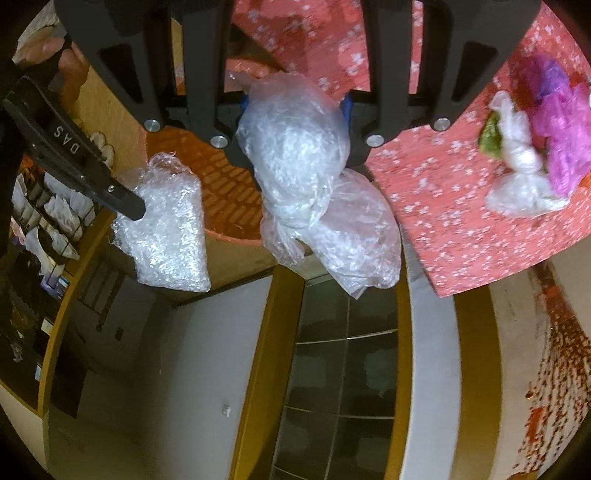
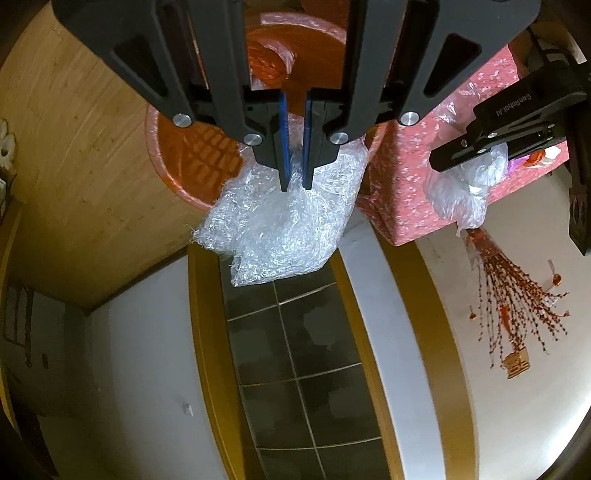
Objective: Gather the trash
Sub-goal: 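Carry both bubble wraps over the orange basket and open both tools, then grasp the purple plastic bag with the right tool while the left tool returns to the table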
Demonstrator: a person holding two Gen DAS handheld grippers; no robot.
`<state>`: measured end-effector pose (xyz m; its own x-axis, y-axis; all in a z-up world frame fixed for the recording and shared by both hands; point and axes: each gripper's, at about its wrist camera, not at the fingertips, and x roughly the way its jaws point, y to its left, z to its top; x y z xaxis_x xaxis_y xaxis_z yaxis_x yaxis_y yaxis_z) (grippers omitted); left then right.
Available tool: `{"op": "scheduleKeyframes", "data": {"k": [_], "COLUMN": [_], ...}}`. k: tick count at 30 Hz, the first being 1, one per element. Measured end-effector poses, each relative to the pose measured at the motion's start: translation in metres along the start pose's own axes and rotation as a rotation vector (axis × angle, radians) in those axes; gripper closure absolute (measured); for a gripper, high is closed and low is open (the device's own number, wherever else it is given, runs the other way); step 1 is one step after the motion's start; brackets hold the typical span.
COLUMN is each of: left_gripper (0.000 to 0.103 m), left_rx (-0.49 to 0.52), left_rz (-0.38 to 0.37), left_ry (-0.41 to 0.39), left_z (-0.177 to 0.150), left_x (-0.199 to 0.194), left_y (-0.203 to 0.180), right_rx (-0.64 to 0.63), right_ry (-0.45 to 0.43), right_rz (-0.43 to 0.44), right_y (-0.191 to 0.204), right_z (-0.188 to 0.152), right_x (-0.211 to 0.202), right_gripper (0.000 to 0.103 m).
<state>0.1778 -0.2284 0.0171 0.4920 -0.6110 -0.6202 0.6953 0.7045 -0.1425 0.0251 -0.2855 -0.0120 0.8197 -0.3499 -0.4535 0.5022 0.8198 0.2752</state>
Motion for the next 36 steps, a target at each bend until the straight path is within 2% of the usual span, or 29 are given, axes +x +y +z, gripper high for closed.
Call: {"op": "scheduleKeyframes", "data": {"k": [12,15,16,17,20,24,26,29,36], "left_gripper": [0.069,0.064,0.058,0.053,0.048,0.041,0.034,0.028,0.022], "left_rx": [0.049,0.049,0.049,0.049,0.041,0.018,0.006,0.001,-0.008], "left_rz": [-0.031,-0.026,-0.022,-0.015,0.001,0.032,0.052,0.086,0.15], "left_ry": [0.036,0.041,0.041,0.042,0.053,0.06,0.057,0.049,0.038], "left_z": [0.007,0.007,0.008,0.007,0.005,0.002,0.0,-0.003,-0.013], "left_x": [0.034,0.041,0.043,0.045,0.05,0.051,0.049,0.044,0.025], "left_y": [-0.026,-0.027,-0.028,-0.028,-0.022,-0.009,-0.002,0.007,0.023], "right_rx": [0.043,0.044,0.047,0.05,0.058,0.055,0.046,0.021,-0.014], "right_ry": [0.023,0.027,0.027,0.032,0.045,0.052,0.042,0.024,0.013], "right_rz": [-0.022,-0.023,-0.022,-0.017,-0.007,-0.02,-0.04,-0.06,-0.05], "right_y": [-0.014,-0.012,-0.013,-0.015,-0.02,-0.021,-0.019,-0.014,-0.001], "right_z": [0.001,0.002,0.002,0.002,-0.001,-0.004,-0.006,-0.006,-0.005], "right_x": [0.015,0.019,0.02,0.021,0.023,0.023,0.02,0.016,0.011], "right_gripper": [0.097,0.096,0.096,0.091,0.08,0.07,0.054,0.043,0.035]}}
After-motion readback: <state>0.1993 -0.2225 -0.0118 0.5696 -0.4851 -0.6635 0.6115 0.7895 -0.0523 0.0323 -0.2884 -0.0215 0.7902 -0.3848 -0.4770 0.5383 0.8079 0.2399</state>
